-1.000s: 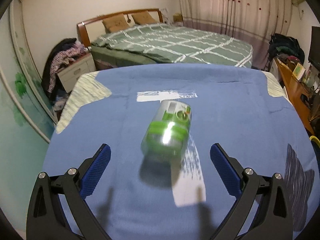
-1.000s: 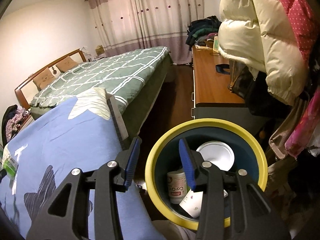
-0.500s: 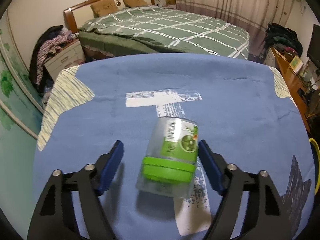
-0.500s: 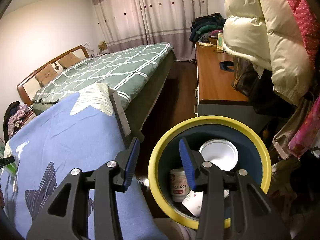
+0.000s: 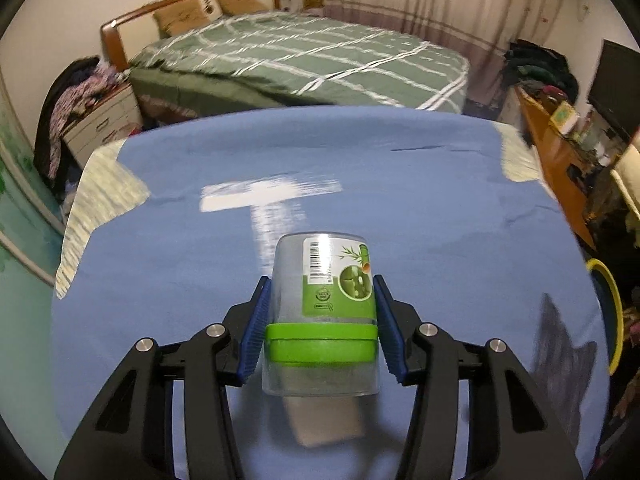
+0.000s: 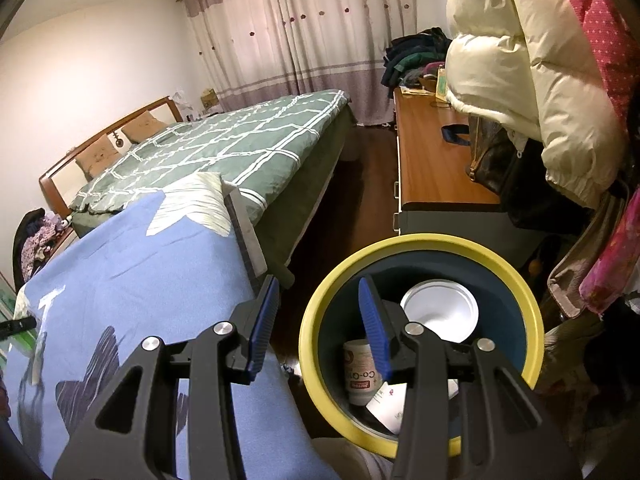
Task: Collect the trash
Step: 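Carry the green-lidded jar into the yellow bin and open the left tool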
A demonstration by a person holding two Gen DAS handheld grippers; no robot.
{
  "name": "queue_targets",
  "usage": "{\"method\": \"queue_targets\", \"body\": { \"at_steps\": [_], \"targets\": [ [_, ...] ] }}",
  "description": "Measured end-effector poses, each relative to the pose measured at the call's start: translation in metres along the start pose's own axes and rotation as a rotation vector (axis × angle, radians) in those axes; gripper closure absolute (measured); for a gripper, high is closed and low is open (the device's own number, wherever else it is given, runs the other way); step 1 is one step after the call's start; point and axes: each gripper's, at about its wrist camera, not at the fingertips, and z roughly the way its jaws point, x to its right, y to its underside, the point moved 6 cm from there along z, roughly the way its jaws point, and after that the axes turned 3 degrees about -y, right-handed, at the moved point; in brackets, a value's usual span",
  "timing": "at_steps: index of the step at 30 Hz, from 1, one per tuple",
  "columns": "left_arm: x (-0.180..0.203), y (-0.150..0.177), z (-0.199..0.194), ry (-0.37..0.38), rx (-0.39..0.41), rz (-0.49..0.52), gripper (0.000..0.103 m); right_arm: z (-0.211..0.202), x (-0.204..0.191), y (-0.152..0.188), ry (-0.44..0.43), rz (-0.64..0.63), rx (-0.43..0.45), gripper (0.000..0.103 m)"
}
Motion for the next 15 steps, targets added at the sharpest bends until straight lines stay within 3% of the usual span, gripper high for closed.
{"method": "queue_targets", "body": {
  "at_steps": [7,15],
  "targets": [
    [0.089,-0.005,-0.046,0.133,0.079,0.096,0.053,-0.025,0.017,0.007,-0.017,-0.022,-0.007,0.063],
    [0.226,0.005,-0.081,0.315,0.110,0.252,0.053,-0.059,0.053,0.005,0.000,-0.020,0.017,0.063]
  ]
}}
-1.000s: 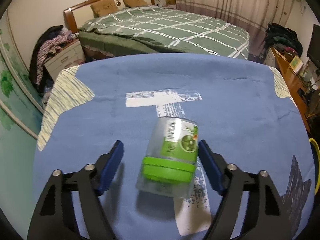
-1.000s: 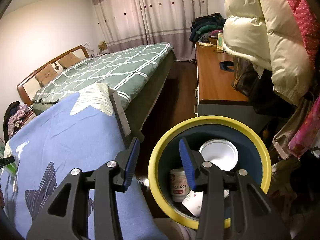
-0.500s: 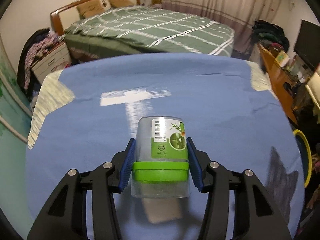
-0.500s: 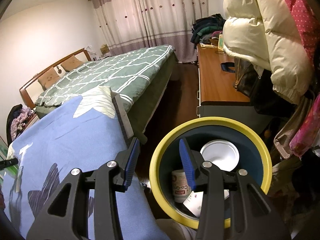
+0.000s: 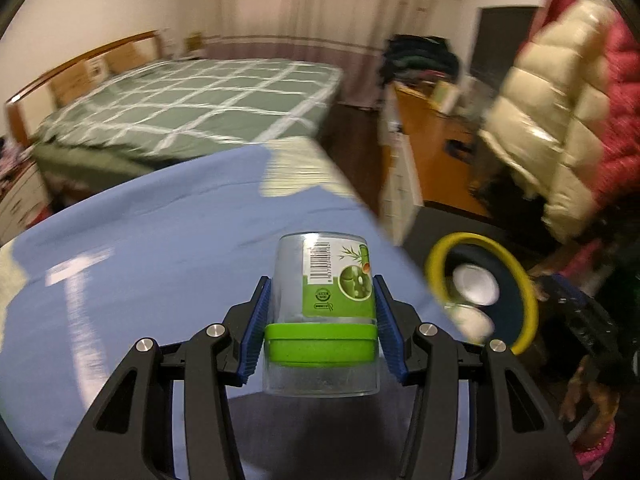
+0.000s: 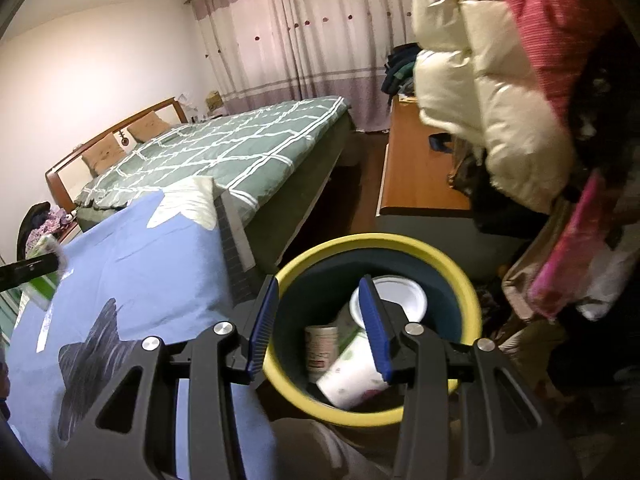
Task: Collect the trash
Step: 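Carry the green-lidded jar into the yellow bin and open the left tool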
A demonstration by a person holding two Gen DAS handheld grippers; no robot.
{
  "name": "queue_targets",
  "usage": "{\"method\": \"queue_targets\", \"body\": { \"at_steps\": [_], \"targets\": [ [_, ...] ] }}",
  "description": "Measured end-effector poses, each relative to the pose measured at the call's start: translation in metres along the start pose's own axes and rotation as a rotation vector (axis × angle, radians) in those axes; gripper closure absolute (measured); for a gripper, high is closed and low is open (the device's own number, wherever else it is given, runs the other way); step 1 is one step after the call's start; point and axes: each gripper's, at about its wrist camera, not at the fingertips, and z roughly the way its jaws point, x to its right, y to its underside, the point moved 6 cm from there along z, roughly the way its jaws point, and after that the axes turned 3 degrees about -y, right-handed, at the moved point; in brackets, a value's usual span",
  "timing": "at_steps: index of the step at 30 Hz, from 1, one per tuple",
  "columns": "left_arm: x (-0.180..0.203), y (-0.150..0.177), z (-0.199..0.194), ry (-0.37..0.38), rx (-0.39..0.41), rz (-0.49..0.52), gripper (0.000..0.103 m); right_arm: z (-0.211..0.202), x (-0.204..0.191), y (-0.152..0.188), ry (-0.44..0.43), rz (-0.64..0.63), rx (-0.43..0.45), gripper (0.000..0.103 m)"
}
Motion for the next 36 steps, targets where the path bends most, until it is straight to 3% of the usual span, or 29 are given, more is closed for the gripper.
{"method": "queue_targets", "body": {
  "at_steps": [9,20,22,24,28,33,36],
  "targets": [
    [0.149,-0.004,0.054,0.148,-0.076,0.151,0.053,-0.026,0.047,0.003,0.048,0.037,0.034,0.057],
    [0.230,-0.005,0.122,0.172,-0.139,0.215,0.053,-0.040,0.091,0.002,0.082,0.100,0.049,0.052],
    [0.235,-0.003,0.133,0.168,-0.156,0.210,0.052,-0.040,0.094,0.003,0.083,0.106,0.043,0.051],
    [0.236,-0.002,0.140,0.151,-0.159,0.199,0.025,-0.039,0.094,0.004,0.079,0.106,0.038,0.050],
    [0.219,-0.003,0.120,0.117,-0.109,0.178,0.020,-0.037,0.086,0.003,0.061,0.095,0.032,0.050],
    [0.170,-0.001,0.042,0.001,0.076,0.149,0.006,-0.038,0.065,0.005,0.013,0.049,0.009,0.050],
    [0.128,0.014,-0.017,-0.086,0.184,0.102,0.005,-0.044,0.044,0.008,-0.025,0.000,0.003,0.048]
  ]
}}
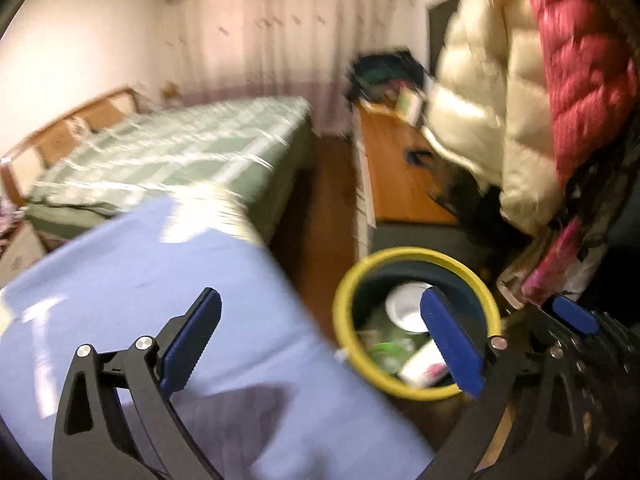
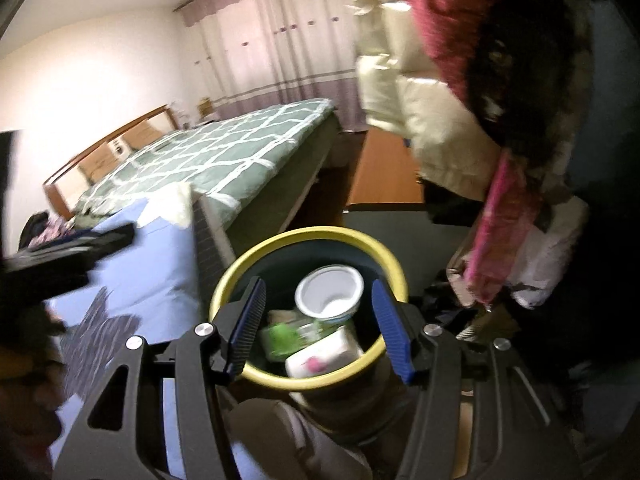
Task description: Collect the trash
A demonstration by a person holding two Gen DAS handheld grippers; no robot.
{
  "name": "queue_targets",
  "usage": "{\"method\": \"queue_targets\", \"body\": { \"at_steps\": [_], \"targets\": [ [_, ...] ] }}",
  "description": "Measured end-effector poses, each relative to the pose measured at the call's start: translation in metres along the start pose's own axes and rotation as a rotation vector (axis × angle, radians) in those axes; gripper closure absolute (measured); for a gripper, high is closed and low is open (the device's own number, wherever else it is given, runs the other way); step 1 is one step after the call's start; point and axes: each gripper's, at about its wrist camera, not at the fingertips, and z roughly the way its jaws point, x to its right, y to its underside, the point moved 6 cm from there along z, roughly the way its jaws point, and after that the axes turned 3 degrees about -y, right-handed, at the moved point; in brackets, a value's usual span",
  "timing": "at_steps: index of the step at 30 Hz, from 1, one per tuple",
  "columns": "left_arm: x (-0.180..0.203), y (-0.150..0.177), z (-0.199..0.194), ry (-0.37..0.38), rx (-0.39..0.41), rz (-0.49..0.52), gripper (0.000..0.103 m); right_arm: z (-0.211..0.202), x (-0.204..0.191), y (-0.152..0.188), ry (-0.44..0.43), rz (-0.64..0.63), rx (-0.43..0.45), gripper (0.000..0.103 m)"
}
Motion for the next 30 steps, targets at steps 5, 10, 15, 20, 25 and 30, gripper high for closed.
{"method": "queue_targets", "body": {
  "at_steps": [5,10,15,20,25,30],
  "targets": [
    [-0.081,0.031,-0.088,-0.160,0.086,-0.120,0.005,-0.014,-0.037,0.003,-0.065,-0.091,-0.003,0.042],
    [-0.150,0.075,-0.157,-0.285,0.095,-0.276,0.005,-0.039,-0.075,0.003,-0.105,-0.185,0.030,0.038],
    [-0.184,0.116,-0.203,-0.374,0.102,-0.351,0.005,-0.064,-0.100,0.005,-0.124,-0.242,0.070,0.034],
    [-0.195,0.139,-0.224,-0.411,0.118,-0.379,0.005,-0.079,-0.115,0.012,-0.131,-0.275,0.079,0.033],
    [-0.197,0.145,-0.233,-0.429,0.125,-0.374,0.005,-0.083,-0.123,0.013,-0.137,-0.281,0.080,0.032],
    [-0.196,0.142,-0.239,-0.455,0.135,-0.357,0.005,-0.083,-0.124,0.012,-0.149,-0.274,0.080,0.032]
  ]
}}
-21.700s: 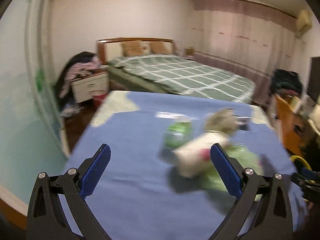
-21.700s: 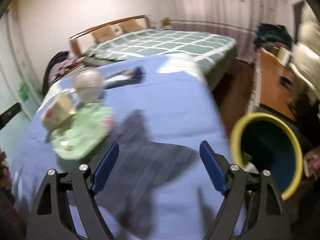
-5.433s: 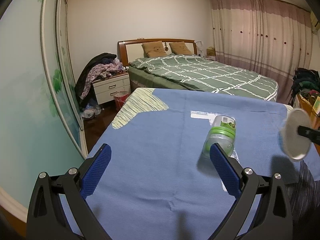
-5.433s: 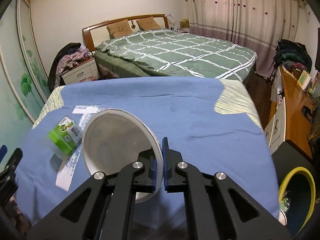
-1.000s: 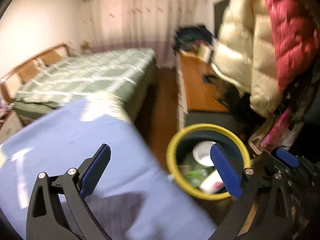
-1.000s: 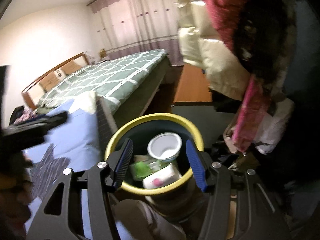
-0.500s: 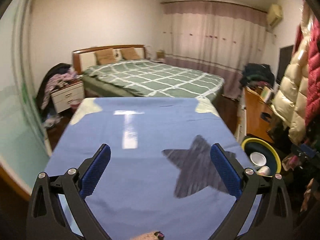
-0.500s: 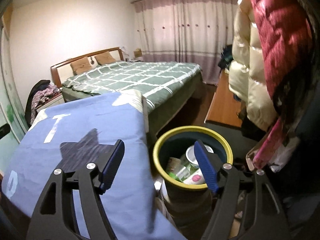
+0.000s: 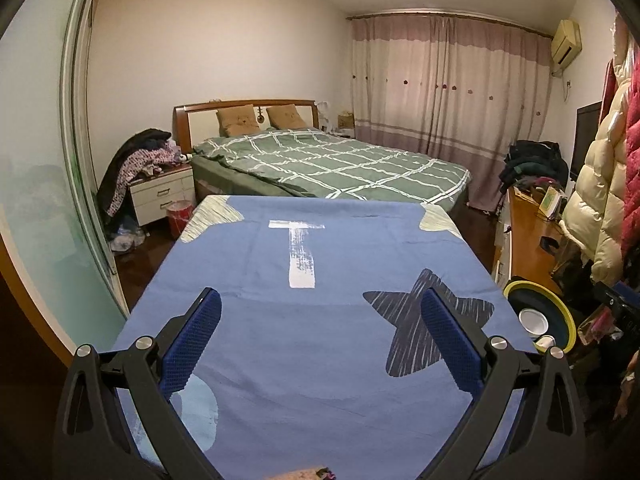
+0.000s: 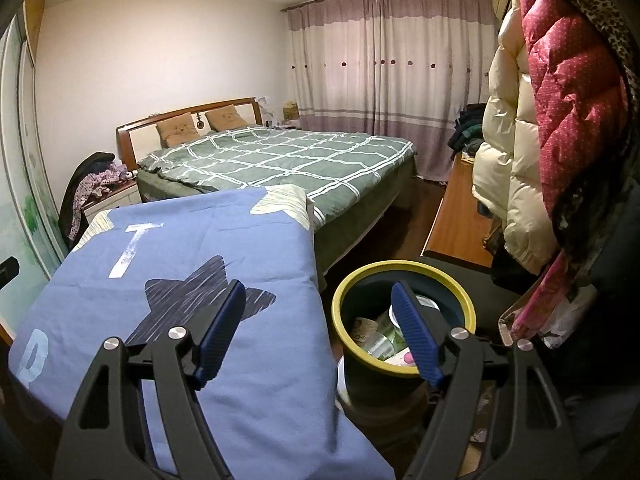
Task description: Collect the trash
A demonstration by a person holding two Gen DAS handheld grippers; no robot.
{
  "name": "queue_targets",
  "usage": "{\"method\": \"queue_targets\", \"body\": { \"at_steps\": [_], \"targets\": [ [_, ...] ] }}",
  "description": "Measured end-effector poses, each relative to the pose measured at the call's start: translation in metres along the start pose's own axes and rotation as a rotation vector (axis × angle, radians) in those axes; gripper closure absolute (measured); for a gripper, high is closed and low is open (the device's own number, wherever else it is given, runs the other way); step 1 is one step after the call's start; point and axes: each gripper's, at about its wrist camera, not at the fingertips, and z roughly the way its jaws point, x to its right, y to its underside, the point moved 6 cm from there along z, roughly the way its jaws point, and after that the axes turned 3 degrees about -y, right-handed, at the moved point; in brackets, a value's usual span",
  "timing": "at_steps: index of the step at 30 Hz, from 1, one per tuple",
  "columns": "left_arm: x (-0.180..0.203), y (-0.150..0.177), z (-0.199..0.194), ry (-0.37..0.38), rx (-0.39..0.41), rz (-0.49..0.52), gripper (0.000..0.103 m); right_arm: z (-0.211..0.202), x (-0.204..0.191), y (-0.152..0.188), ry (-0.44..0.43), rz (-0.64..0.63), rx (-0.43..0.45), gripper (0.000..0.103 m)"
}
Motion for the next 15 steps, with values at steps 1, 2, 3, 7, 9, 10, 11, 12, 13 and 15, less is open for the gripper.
{"method": "queue_targets", "body": {
  "at_steps": [1,2,3,7,9,10,11,12,13,15],
  "targets": [
    [0.001,-0.001,-0.001,-0.002,0.003,0.004,0.005,0.001,0.000,0.000,-0.001,0.001,-0.001,0.032],
    [0.002,-0.001,-0.001,-0.004,0.005,0.008,0.005,0.001,0.000,0.000,-0.002,-0.001,-0.003,0.031],
    [0.003,-0.001,-0.002,-0.006,0.007,0.011,0.005,0.002,0.000,0.001,-0.002,-0.002,-0.005,0.031],
    [0.005,-0.001,-0.002,0.000,0.000,0.010,0.005,0.002,0.001,0.001,-0.003,0.000,-0.004,0.031],
    [0.007,-0.002,-0.003,0.001,0.000,0.013,0.005,0.003,0.001,0.001,-0.003,0.002,-0.003,0.031],
    [0.008,-0.003,-0.003,0.003,0.000,0.014,0.005,0.003,0.001,0.001,-0.001,0.003,-0.002,0.031],
    [0.009,-0.003,-0.003,0.005,-0.001,0.014,0.005,0.003,0.001,0.001,-0.001,0.004,-0.002,0.031],
    [0.010,-0.003,-0.004,0.007,-0.001,0.016,0.005,0.003,0.001,0.001,-0.002,0.003,-0.002,0.031],
    [0.011,-0.003,-0.002,0.006,-0.001,0.017,0.005,0.003,0.001,0.001,-0.002,0.003,-0.003,0.031],
    [0.012,-0.003,-0.002,0.004,-0.002,0.020,0.005,0.003,0.001,0.001,-0.003,0.003,-0.002,0.031]
  ]
}}
